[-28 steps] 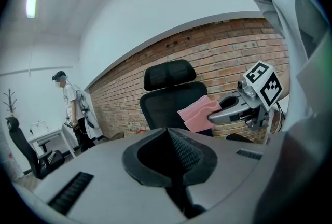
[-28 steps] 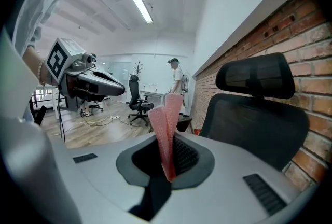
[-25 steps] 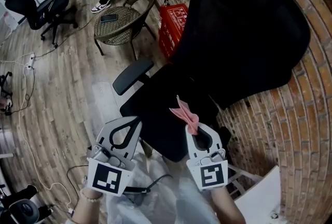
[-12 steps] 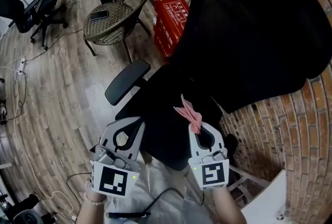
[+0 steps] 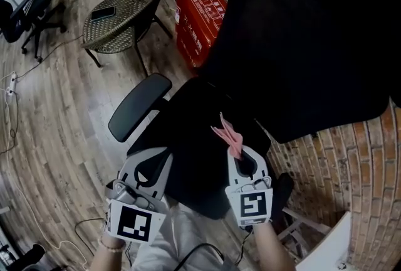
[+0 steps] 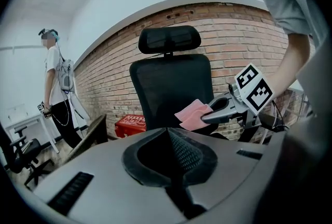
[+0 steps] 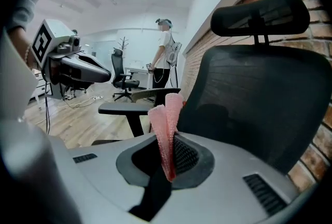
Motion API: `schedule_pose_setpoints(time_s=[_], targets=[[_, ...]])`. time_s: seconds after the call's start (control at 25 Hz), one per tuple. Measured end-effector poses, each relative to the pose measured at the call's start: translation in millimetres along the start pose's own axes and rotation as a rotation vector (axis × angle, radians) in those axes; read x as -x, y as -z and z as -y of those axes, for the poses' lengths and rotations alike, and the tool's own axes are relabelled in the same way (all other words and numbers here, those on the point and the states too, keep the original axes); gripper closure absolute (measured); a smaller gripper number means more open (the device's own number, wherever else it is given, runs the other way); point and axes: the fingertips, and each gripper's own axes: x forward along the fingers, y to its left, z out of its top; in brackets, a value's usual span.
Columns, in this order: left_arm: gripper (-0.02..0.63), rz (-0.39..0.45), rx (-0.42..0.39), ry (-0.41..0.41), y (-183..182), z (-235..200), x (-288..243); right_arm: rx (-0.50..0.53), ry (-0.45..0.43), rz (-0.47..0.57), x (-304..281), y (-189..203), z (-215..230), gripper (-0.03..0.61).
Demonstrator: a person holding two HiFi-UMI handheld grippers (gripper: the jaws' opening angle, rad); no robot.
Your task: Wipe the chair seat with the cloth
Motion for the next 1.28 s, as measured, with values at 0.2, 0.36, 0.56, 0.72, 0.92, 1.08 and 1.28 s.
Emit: schedule_pose_setpoints(time_s=[0.2, 0.36, 0.56, 0.72, 0.92, 1.08, 1.28], targets=[[0.595, 0.006, 0.044, 0.009, 29.5, 0.3, -29.0, -0.050, 0.057, -0.060, -38.5, 39.0, 15.7, 0.523], [0.595, 0.007, 0.054, 0.022, 52.4, -1.6, -48.9, -0.088, 0.121, -0.084, -68.3, 61.0, 32.3, 0.523], [0.595, 0.000, 0.050, 0.024, 79.3, -13.3, -65.4, -0.123, 0.208, -0.132, -102.5, 92.1, 51.2, 0.523], [0.595, -0.019, 0.065, 0.033, 99.8, -16.7, -77.6, -0.147, 0.259, -0.182, -120.5, 120.9, 63.9, 0.523], [0.595, -0.037, 0.076, 0.043, 121.2, -17.8, -89.1, -0.158, 0.331, -0.275, -135.2, 163.4, 79.8, 0.523], [0.595, -0.035, 0.073, 0.052, 132.9, -19.1, -96.5, -0.121, 0.366, -0.350, -143.9, 189.2, 91.4, 0.523], [0.595, -0.057, 0.086, 0.053, 145.9, -20.0, -101.0, -0.093, 0.394, -0.452, -155.8, 220.9, 97.3, 0.523]])
